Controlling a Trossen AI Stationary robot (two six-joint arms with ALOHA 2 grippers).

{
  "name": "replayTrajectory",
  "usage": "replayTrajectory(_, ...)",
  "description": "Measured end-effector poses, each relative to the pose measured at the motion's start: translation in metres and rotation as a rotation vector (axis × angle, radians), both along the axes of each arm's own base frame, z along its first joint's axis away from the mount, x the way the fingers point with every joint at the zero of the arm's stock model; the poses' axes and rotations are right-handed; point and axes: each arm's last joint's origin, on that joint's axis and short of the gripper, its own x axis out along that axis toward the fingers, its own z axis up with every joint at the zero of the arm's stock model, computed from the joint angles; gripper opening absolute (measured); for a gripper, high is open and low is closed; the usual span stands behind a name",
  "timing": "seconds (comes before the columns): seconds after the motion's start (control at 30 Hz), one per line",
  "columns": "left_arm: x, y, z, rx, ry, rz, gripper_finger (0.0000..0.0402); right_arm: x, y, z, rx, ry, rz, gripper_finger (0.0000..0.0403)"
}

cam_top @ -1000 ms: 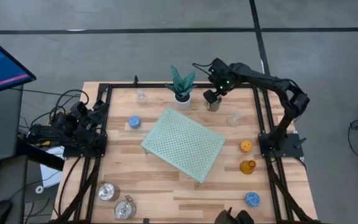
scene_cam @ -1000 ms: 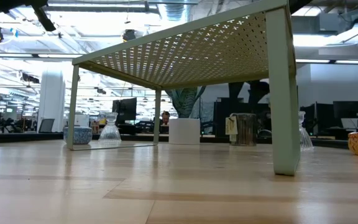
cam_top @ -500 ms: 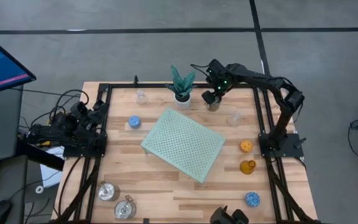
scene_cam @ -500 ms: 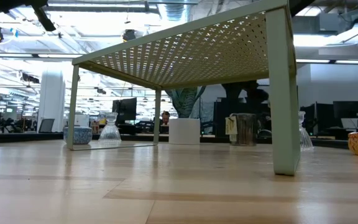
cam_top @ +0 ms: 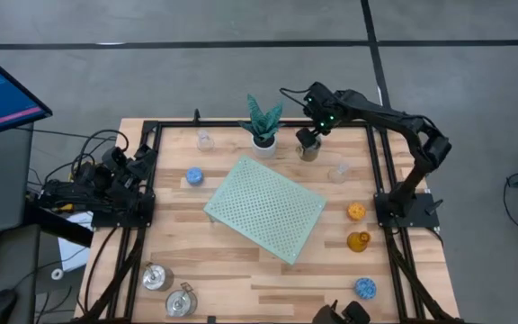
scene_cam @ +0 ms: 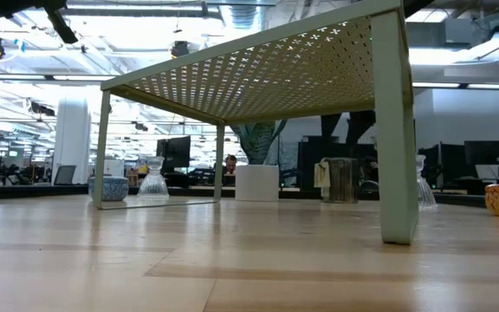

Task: Pick & Place candle stick holders
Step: Put the top silver scented candle on the shelf

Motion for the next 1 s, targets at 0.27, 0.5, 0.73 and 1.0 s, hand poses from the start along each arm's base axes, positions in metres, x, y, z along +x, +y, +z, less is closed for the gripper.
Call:
replayTrajectory(0.27, 0.0, 0.0, 0.0, 0.0, 0.0, 0.0, 0.003, 0.007, -0.006, -0.024, 0.07, 0.054, 0.016, 0.04)
replayTrajectory(0.5, 0.0, 0.0, 0.0, 0.0, 0.0, 0.0, 0.003, 0.01, -0.004, -0.027, 0.079, 0.059, 0.033, 0.04)
replayTrajectory(0.73, 0.0, 0.0, 0.0, 0.0, 0.0, 0.0, 0.003, 0.012, -0.005, -0.031, 0.079, 0.062, 0.036, 0.04)
replayTrajectory(1.0, 0.0, 0.0, 0.0, 0.0, 0.0, 0.0, 0.003, 0.015, -0.005, -0.038, 0.096, 0.084, 0.043, 0.04)
